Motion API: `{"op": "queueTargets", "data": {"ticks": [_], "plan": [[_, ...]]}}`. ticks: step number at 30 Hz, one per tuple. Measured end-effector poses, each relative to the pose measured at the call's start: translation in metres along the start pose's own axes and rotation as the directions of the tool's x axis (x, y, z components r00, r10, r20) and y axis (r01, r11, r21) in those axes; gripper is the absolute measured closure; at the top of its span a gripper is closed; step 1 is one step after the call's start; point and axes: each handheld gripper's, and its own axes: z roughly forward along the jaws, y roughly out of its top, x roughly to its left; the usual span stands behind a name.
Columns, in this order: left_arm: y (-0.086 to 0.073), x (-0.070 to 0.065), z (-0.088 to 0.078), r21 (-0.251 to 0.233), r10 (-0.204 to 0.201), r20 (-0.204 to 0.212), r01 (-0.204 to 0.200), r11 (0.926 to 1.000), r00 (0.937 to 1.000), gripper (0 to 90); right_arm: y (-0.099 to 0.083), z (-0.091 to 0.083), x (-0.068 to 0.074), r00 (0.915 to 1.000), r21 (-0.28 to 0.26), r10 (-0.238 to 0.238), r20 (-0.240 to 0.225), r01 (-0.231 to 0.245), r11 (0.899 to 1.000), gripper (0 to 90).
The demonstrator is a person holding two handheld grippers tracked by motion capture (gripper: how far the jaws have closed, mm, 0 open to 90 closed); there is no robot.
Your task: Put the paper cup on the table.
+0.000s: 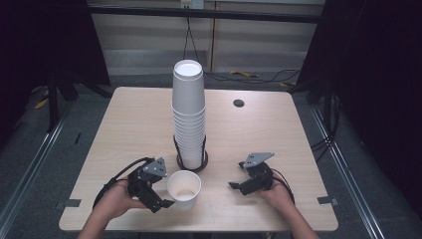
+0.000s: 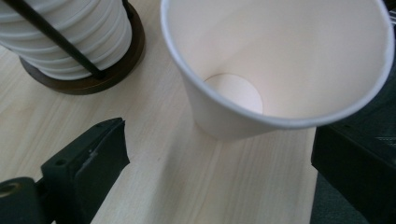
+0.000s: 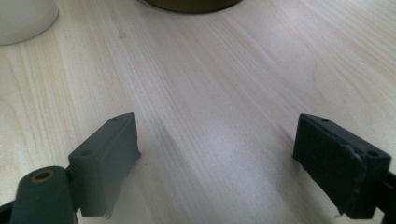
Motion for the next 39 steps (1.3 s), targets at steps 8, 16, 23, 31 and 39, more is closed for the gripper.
{"op": "queueTargets", "data": {"ticks": [8, 16, 23, 31, 39], "plan": [[-0.013, 0.003, -0.001, -0.006, -0.019, -0.02, 0.019, 0.9998, 0.9996, 12.7, 0.0, 0.0, 0.0, 1.0, 0.0, 0.0, 0.0, 0.0, 1.0, 13.6], [-0.024, 0.009, 0.001, -0.008, -0.044, -0.051, 0.043, 0.999, 0.9977, 15.2, 0.0, 0.0, 0.0, 1.0, 0.0, 0.0, 0.0, 0.0, 1.0, 13.6], [-0.032, 0.013, 0.003, -0.017, -0.073, -0.07, 0.072, 0.9973, 0.9949, 15.3, 0.0, 0.0, 0.0, 1.0, 0.0, 0.0, 0.0, 0.0, 1.0, 13.6], [-0.044, 0.019, 0.001, -0.033, -0.099, -0.101, 0.096, 0.9948, 0.99, 15.4, 0.0, 0.0, 0.0, 1.0, 0.001, 0.0, 0.001, 0.0, 1.0, 13.6], [-0.057, 0.024, -0.002, -0.065, -0.134, -0.108, 0.128, 0.9897, 0.985, 15.3, 0.0, 0.0, 0.0, 1.0, 0.001, 0.0, 0.001, 0.0, 1.0, 13.6]]}}
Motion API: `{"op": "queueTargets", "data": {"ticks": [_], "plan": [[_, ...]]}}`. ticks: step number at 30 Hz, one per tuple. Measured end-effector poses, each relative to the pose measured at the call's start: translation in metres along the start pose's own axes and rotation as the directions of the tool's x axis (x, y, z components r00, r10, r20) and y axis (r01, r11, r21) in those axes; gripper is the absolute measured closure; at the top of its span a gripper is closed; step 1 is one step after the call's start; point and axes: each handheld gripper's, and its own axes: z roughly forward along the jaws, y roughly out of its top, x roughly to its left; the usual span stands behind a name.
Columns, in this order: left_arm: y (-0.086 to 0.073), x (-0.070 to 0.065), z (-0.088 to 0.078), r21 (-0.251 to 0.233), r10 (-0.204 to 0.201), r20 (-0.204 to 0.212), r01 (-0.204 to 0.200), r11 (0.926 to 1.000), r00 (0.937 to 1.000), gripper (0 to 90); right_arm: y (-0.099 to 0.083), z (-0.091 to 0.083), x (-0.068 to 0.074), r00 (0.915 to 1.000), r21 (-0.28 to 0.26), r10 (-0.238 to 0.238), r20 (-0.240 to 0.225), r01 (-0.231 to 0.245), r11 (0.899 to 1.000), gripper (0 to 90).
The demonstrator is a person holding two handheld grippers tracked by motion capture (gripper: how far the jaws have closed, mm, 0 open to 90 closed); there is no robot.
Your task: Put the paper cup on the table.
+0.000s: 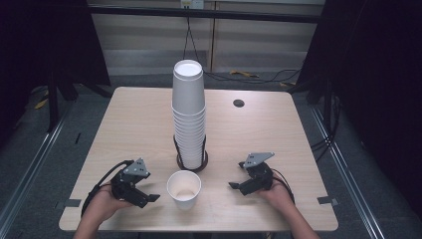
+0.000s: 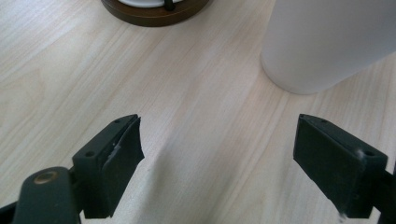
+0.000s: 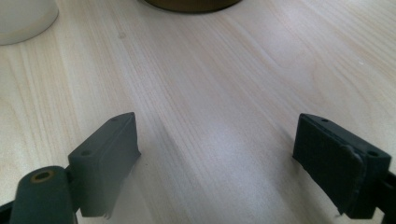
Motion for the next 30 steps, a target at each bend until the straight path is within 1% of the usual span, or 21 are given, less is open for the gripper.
{"op": "queueTargets", "data": {"ticks": [1, 2, 4, 5, 6, 9, 13, 17, 18, 20, 21, 22, 23, 24, 25, 26, 28, 30], "plan": [[-0.001, 0.002, -0.001, 0.006, 0.0, -0.004, 0.0, 1.0, 1.0, 15.1, 0.0, 0.0, 0.0, 1.0, 0.0, 0.0, 0.0, 0.0, 1.0, 13.6], [-0.003, 0.002, 0.0, 0.001, -0.009, -0.002, 0.009, 1.0, 1.0, 15.1, 0.0, 0.0, 0.0, 1.0, 0.0, 0.0, 0.0, 0.0, 1.0, 13.6], [-0.005, 0.004, 0.0, 0.001, -0.007, -0.004, 0.007, 1.0, 1.0, 15.2, 0.0, 0.0, 0.0, 1.0, 0.0, 0.0, 0.0, 0.0, 1.0, 13.6], [-0.007, 0.006, 0.0, -0.002, -0.015, -0.005, 0.015, 0.9999, 0.9999, 15.2, 0.0, 0.0, 0.0, 1.0, 0.0, 0.0, 0.0, 0.0, 1.0, 13.6], [-0.009, 0.007, 0.0, 0.004, -0.02, -0.015, 0.02, 0.9998, 0.9997, 15.1, 0.0, 0.0, 0.0, 1.0, 0.0, 0.0, 0.0, 0.0, 1.0, 13.6], [-0.013, 0.009, 0.001, -0.011, -0.046, -0.016, 0.046, 0.9989, 0.9988, 14.8, 0.0, 0.0, 0.0, 1.0, -0.001, 0.001, 0.001, -0.001, 1.0, 13.6], [-0.018, 0.013, 0.0, -0.026, -0.055, -0.035, 0.054, 0.9982, 0.9979, 14.8, 0.0, 0.0, 0.0, 1.0, 0.0, 0.0, 0.0, 0.0, 1.0, 13.6], [-0.023, 0.015, 0.001, -0.035, -0.064, -0.051, 0.062, 0.9975, 0.9967, 14.6, 0.0, 0.0, 0.0, 1.0, 0.0, 0.001, 0.001, -0.001, 1.0, 13.6], [-0.025, 0.016, 0.002, -0.028, -0.059, -0.057, 0.057, 0.998, 0.9967, 14.6, 0.0, 0.0, 0.0, 1.0, 0.0, 0.001, 0.0, -0.001, 1.0, 13.6], [-0.026, 0.017, 0.003, -0.019, -0.063, -0.067, 0.062, 0.9979, 0.9958, 14.6, 0.0, 0.0, 0.0, 1.0, 0.0, 0.001, 0.0, -0.001, 1.0, 13.6], [-0.028, 0.018, 0.003, -0.03, -0.072, -0.061, 0.07, 0.9971, 0.9955, 14.5, 0.0, 0.0, 0.0, 1.0, -0.001, 0.0, 0.0, 0.0, 1.0, 13.6], [-0.028, 0.019, 0.003, -0.029, -0.072, -0.066, 0.07, 0.9971, 0.9952, 14.5, 0.0, 0.0, 0.0, 1.0, 0.0, 0.001, 0.0, -0.001, 1.0, 13.6], [-0.029, 0.019, 0.003, -0.042, -0.083, -0.072, 0.08, 0.9959, 0.9939, 14.4, 0.0, 0.0, 0.0, 1.0, 0.0, 0.0, 0.0, 0.0, 1.0, 13.6], [-0.029, 0.021, 0.002, -0.037, -0.079, -0.077, 0.076, 0.9964, 0.9939, 14.1, 0.0, 0.0, 0.0, 1.0, 0.0, 0.0, 0.001, 0.0, 1.0, 13.6], [-0.03, 0.021, 0.002, -0.046, -0.081, -0.073, 0.078, 0.9959, 0.994, 14.0, 0.0, 0.0, 0.0, 1.0, 0.0, 0.001, 0.0, -0.001, 1.0, 13.6], [-0.031, 0.021, 0.002, -0.042, -0.081, -0.084, 0.078, 0.9961, 0.9932, 14.0, 0.0, 0.0, 0.0, 1.0, 0.0, 0.001, 0.0, -0.001, 1.0, 13.6], [-0.034, 0.023, 0.004, -0.043, -0.079, -0.092, 0.076, 0.9962, 0.9926, 12.7, 0.0, 0.0, 0.0, 1.0, 0.0, 0.0, 0.0, 0.0, 1.0, 13.6], [-0.036, 0.024, 0.005, -0.056, -0.082, -0.107, 0.076, 0.9956, 0.9909, 11.8, 0.0, 0.0, 0.0, 1.0, 0.0, 0.001, 0.0, -0.001, 1.0, 13.6]]}}
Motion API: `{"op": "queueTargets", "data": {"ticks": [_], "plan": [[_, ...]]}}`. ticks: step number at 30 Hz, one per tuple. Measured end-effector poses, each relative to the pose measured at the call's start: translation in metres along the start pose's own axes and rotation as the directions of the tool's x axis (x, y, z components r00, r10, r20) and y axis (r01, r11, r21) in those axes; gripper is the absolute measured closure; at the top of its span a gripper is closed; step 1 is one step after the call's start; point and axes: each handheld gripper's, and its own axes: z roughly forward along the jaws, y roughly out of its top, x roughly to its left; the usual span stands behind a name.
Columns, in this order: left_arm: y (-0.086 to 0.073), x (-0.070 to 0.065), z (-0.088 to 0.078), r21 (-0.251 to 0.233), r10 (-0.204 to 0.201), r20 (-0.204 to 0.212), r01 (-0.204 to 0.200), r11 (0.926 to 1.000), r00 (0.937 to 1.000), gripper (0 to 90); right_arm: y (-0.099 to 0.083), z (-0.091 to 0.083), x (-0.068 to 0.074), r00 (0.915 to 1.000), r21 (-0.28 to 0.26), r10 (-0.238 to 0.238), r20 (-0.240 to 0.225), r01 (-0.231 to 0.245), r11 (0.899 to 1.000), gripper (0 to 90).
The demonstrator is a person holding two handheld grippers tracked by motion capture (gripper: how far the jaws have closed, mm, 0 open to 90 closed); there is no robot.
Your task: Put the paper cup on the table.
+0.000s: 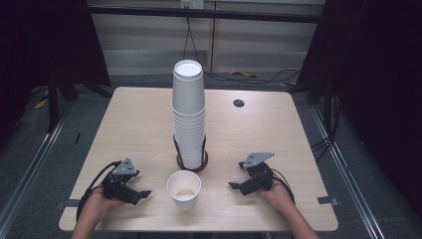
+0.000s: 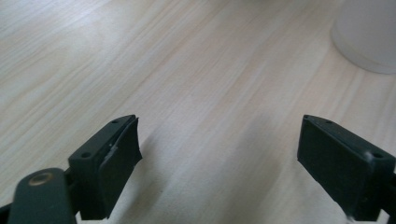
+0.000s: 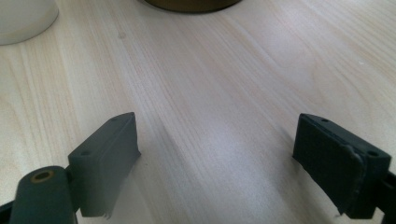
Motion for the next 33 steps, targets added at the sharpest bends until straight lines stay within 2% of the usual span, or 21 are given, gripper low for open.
{"op": "queueTargets", "data": {"ticks": [1, 5, 7, 16, 19, 20, 33], "plan": [[-0.001, 0.001, 0.0, -0.01, 0.0, -0.009, 0.0, 0.9999, 1.0, 11.3, 0.0, 0.0, 0.0, 1.0, 0.0, -0.001, 0.0, 0.001, 1.0, 13.6], [-0.005, 0.004, 0.002, 0.008, -0.003, -0.031, 0.003, 1.0, 0.9995, 10.3, 0.0, 0.0, 0.0, 1.0, 0.0, 0.0, 0.0, 0.0, 1.0, 13.6], [-0.007, 0.004, 0.003, 0.015, -0.012, -0.02, 0.012, 0.9998, 0.9997, 10.1, 0.0, 0.0, 0.0, 1.0, 0.0, -0.001, 0.001, 0.001, 1.0, 13.6], [-0.013, 0.005, 0.006, -0.041, -0.007, -0.028, 0.005, 0.9991, 0.9996, 5.4, 0.0, 0.0, 0.0, 1.0, 0.0, -0.001, 0.001, 0.001, 1.0, 13.6], [-0.014, 0.005, 0.006, -0.047, -0.003, -0.032, 0.002, 0.9989, 0.9995, 4.5, 0.0, 0.0, 0.0, 1.0, 0.0, -0.001, 0.001, 0.001, 1.0, 13.6], [-0.015, 0.005, 0.007, -0.064, -0.005, -0.032, 0.003, 0.9979, 0.9995, 4.0, 0.0, 0.0, 0.0, 1.0, 0.0, -0.001, 0.001, 0.001, 1.0, 13.6], [-0.015, 0.005, 0.008, -0.061, -0.014, -0.04, 0.011, 0.9981, 0.9991, 1.7, 0.0, 0.0, 0.0, 1.0, 0.0, -0.001, 0.002, 0.001, 1.0, 13.5]]}}
